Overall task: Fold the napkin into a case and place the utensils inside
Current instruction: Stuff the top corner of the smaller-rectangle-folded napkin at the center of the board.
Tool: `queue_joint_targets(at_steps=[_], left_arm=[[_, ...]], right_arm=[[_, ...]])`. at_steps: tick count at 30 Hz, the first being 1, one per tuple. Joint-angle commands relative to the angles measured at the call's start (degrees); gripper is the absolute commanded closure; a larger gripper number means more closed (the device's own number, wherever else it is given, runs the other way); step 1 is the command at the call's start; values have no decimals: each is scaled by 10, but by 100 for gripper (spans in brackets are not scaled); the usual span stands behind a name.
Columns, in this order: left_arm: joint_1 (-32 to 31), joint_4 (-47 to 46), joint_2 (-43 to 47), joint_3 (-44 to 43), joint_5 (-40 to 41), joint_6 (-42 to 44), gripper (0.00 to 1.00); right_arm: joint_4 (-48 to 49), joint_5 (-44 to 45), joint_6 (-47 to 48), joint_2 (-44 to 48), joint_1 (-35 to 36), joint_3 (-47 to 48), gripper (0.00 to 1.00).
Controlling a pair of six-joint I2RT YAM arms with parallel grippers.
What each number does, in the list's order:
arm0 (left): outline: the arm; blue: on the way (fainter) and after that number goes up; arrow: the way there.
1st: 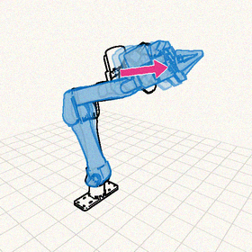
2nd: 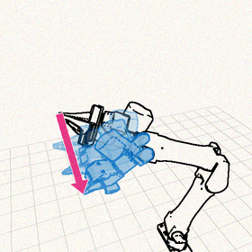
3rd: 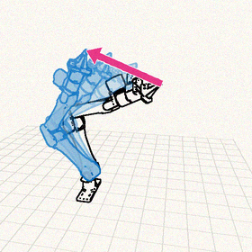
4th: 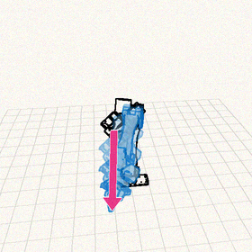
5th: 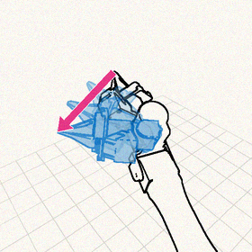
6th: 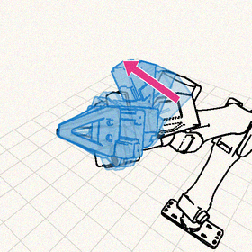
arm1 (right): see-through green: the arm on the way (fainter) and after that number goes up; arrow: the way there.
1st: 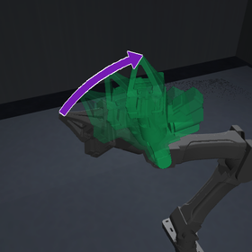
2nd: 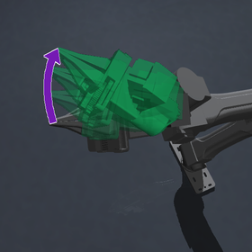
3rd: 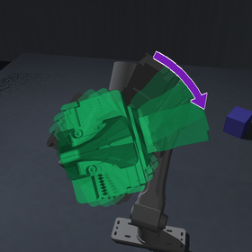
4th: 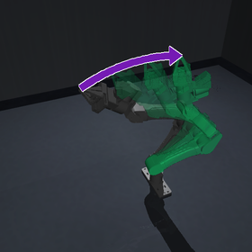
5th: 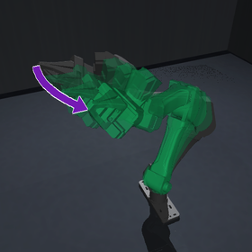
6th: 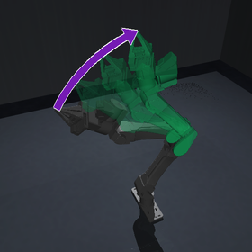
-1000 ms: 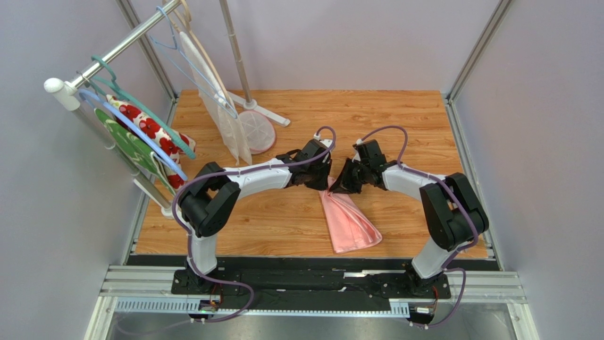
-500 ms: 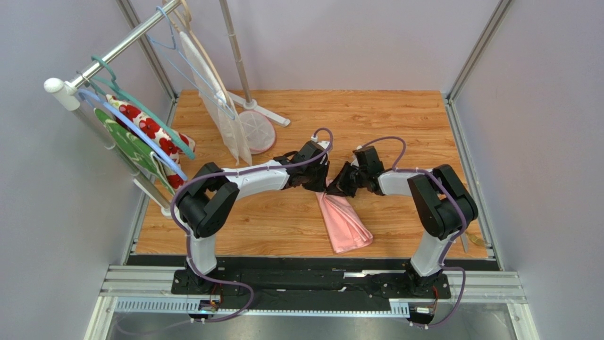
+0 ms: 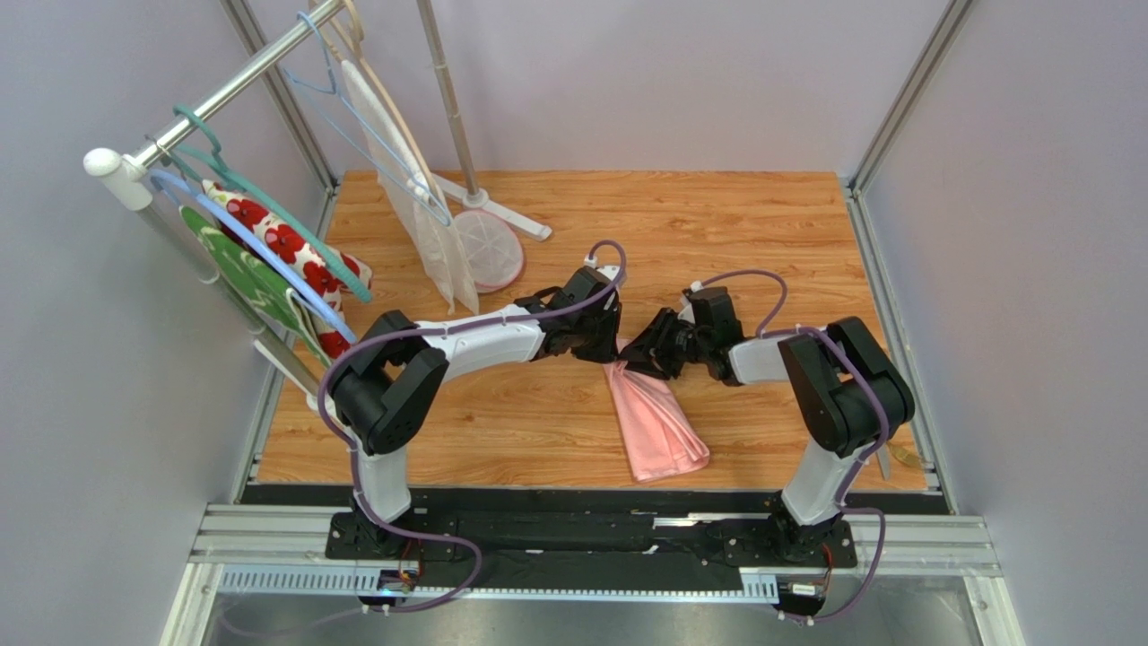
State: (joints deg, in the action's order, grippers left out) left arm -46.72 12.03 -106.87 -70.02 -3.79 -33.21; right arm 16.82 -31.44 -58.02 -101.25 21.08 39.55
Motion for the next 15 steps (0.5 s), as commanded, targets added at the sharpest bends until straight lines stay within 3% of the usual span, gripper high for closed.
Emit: queue_joint_targets(at_steps=[1, 9, 12, 13, 15], left_arm=[[-9, -29, 24, 10, -16, -19, 100], [-9, -32, 25, 11, -21, -22, 100], [-9, -34, 25, 13, -21, -24, 100], [-10, -35, 25, 13, -24, -24, 100], [-9, -34, 25, 13, -24, -23, 100]], right_arm=[[44, -12, 2, 18, 0, -15, 61], [102, -27, -19, 13, -3, -42, 63], [125, -34, -35, 4, -5, -47, 76], [122, -34, -32, 3, -5, -45, 91], [119, -42, -28, -3, -5, -40, 91]])
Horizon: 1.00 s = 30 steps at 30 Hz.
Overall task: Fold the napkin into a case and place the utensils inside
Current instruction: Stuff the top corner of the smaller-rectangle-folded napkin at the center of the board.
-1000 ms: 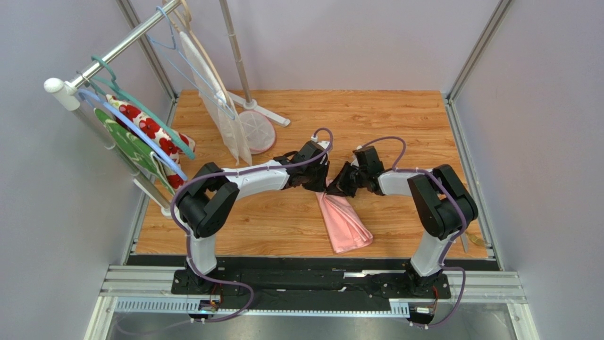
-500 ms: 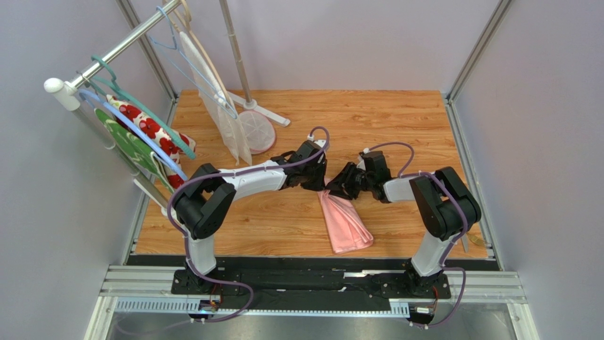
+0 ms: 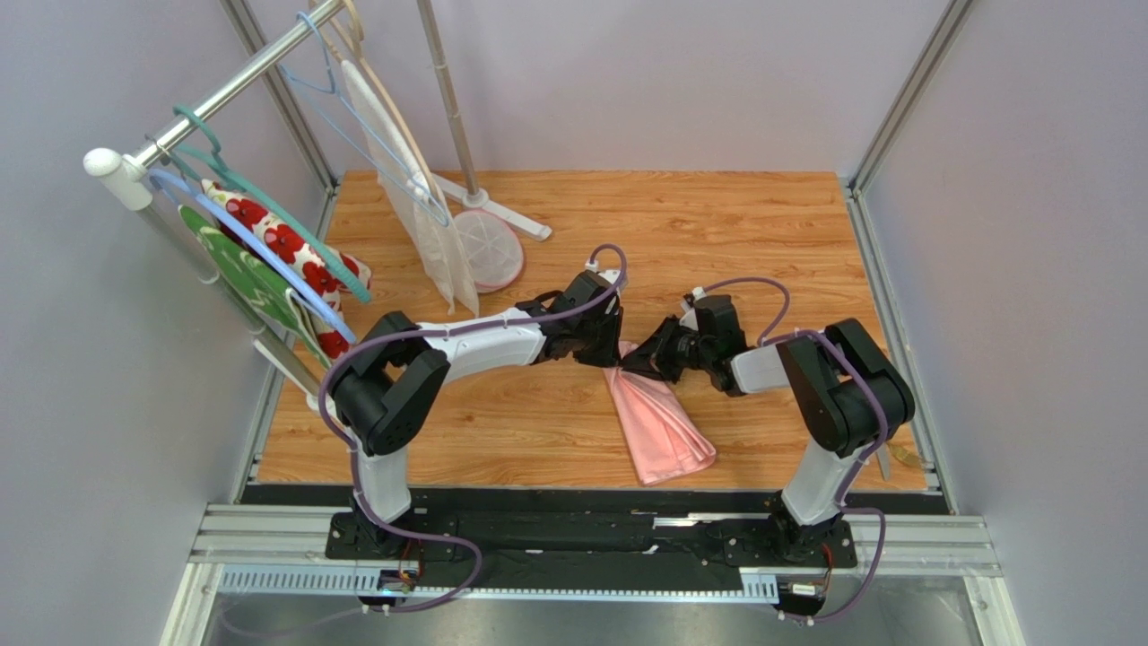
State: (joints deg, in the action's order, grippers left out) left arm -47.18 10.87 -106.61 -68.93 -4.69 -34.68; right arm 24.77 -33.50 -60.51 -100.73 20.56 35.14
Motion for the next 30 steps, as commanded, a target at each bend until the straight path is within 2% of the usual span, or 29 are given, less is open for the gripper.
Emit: queue_joint_targets(at_steps=[1, 6, 8, 10, 17, 18, 23, 30], left_arm=[[-5, -23, 22, 3, -16, -8, 100], [-5, -23, 23, 5, -15, -7, 100], [-5, -23, 24, 6, -14, -7, 100], [-5, -23, 23, 6, -14, -7, 100], [-5, -25, 23, 8, -11, -7, 100], [-5, -26, 23, 9, -11, -7, 100], [-5, -28, 22, 10, -13, -7, 100], [-5, -28, 22, 10, -14, -7, 100]], right_arm=[[37, -23, -1, -10, 1, 5, 89], [38, -25, 10, -3, -1, 1, 79], [39, -24, 12, 3, -3, -4, 63], [39, -25, 14, 5, -9, -8, 56], [67, -39, 6, 7, -17, -23, 69], [70, -39, 4, 6, -16, -26, 75], [77, -46, 1, -6, -16, -24, 82], [104, -56, -7, -13, -16, -33, 79]])
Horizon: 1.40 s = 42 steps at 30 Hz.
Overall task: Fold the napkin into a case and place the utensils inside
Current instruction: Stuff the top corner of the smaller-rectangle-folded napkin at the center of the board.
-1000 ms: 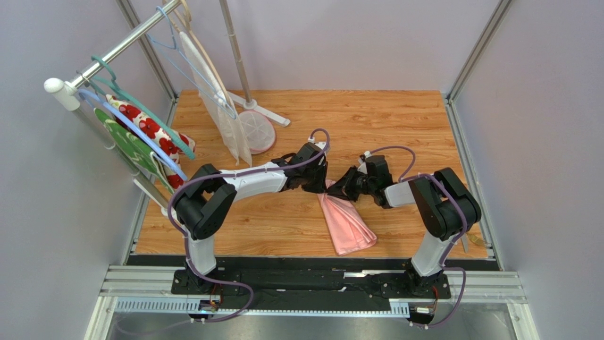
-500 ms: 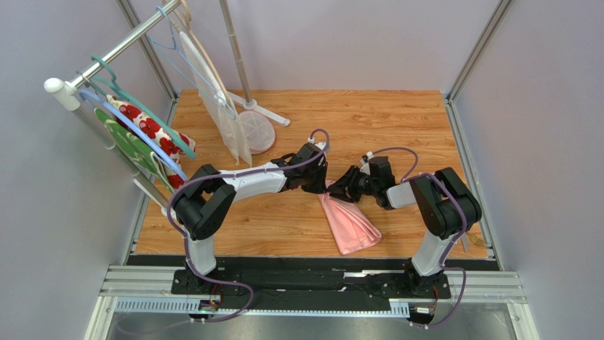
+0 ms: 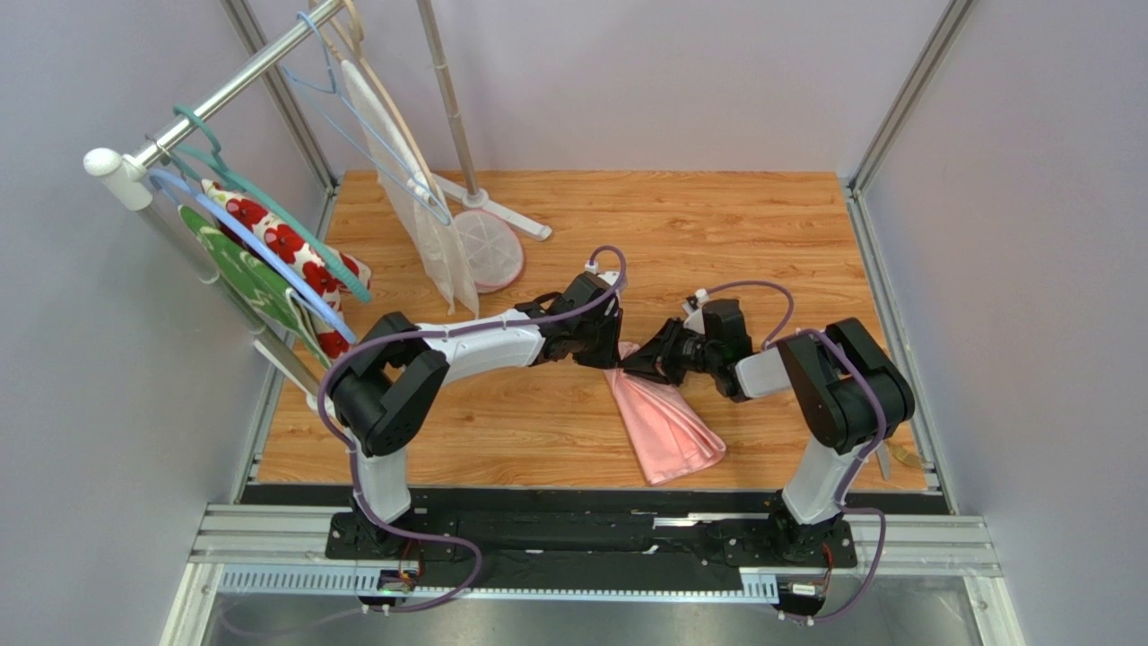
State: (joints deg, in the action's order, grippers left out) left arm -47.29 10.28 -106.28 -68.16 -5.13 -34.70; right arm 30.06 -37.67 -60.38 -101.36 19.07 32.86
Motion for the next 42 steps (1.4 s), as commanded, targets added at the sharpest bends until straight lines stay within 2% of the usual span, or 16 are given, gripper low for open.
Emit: queue_joint_targets(at_steps=[1, 14, 21, 24, 27, 33, 34, 37, 42], left_arm=[[-3, -22, 19, 2, -9, -7, 100], [-1, -25, 18, 6, -11, -7, 100], [0, -25, 17, 6, -13, -4, 100], [0, -24, 17, 6, -13, -3, 100], [0, -23, 16, 5, -13, -1, 100], [0, -22, 13, 1, -15, 2, 100], [0, -21, 13, 1, -15, 2, 100], [0, -20, 13, 1, -15, 2, 100], [0, -22, 11, 2, -18, 2, 100]], right_arm=[[49, -14, -7, -5, -2, -10, 79], [68, -28, -8, -2, -19, -25, 73], [73, -30, -8, -4, -25, -28, 87], [71, -32, -6, -8, -24, -28, 88], [74, -35, -5, -15, -25, -27, 100], [81, -37, -4, -23, -25, -21, 100], [72, -36, 2, -23, -25, -18, 100], [56, -36, 17, -22, -28, -11, 79], [54, -40, 15, -20, -32, -11, 75]])
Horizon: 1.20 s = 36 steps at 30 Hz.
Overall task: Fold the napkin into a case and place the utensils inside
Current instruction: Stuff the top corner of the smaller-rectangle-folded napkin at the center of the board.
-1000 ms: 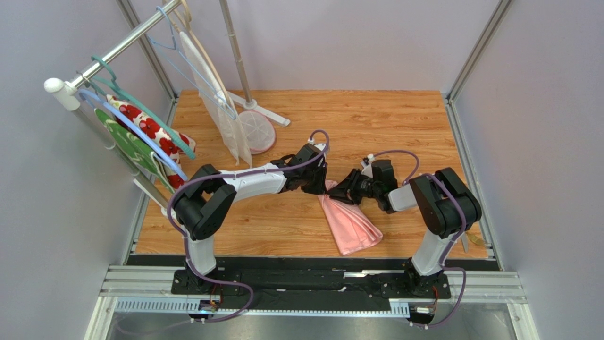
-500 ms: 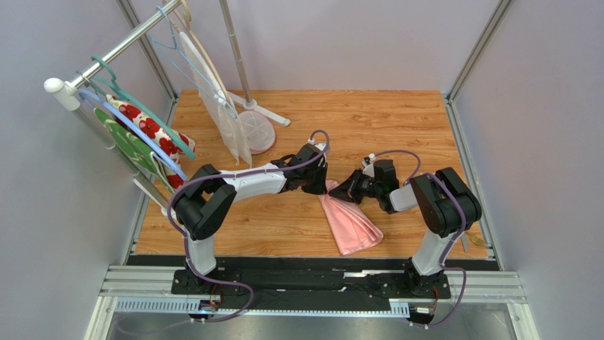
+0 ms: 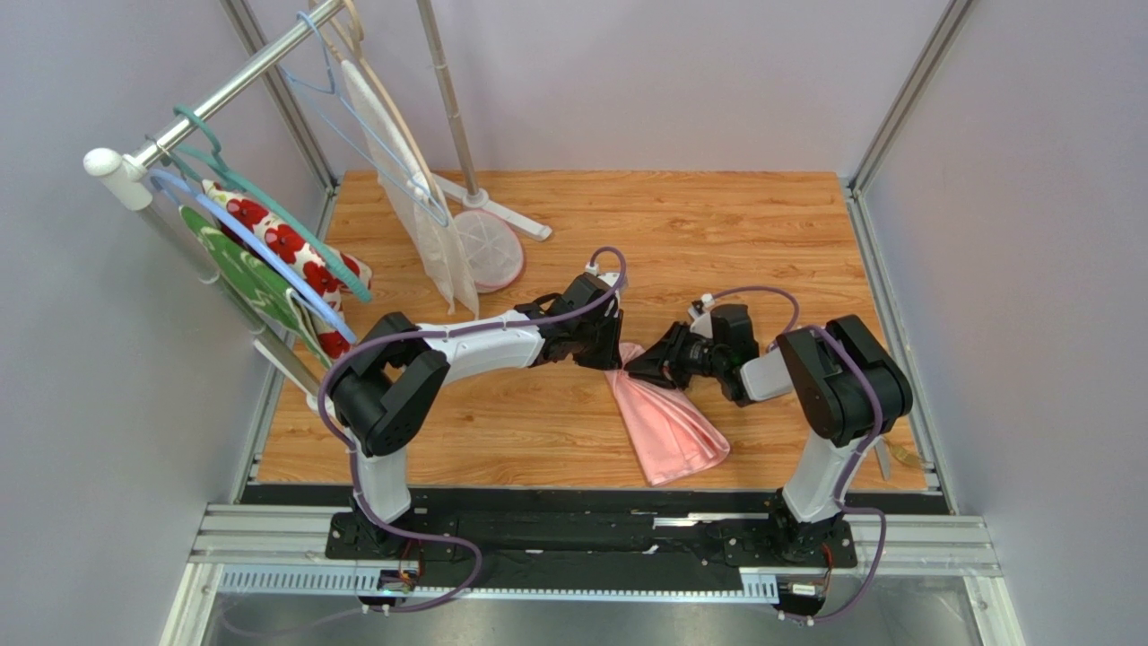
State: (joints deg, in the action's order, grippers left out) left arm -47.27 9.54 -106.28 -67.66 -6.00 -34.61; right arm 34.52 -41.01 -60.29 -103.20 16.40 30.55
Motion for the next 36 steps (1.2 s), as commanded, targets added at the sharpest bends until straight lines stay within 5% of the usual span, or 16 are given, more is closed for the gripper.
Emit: queue_joint_targets(at_steps=[1, 9, 16, 36], left_arm=[[0, -15, 11, -2, -9, 1, 100], [0, -17, 9, -1, -11, 0, 100], [-1, -19, 7, -2, -15, -1, 100], [-5, -19, -29, -12, -22, -5, 100]], right_arm=[[10, -6, 14, 2, -8, 9, 73], [-19, -6, 28, 30, -15, 10, 68], [-25, -3, 29, 22, -16, 12, 100], [4, 23, -50, -54, 21, 53, 100]])
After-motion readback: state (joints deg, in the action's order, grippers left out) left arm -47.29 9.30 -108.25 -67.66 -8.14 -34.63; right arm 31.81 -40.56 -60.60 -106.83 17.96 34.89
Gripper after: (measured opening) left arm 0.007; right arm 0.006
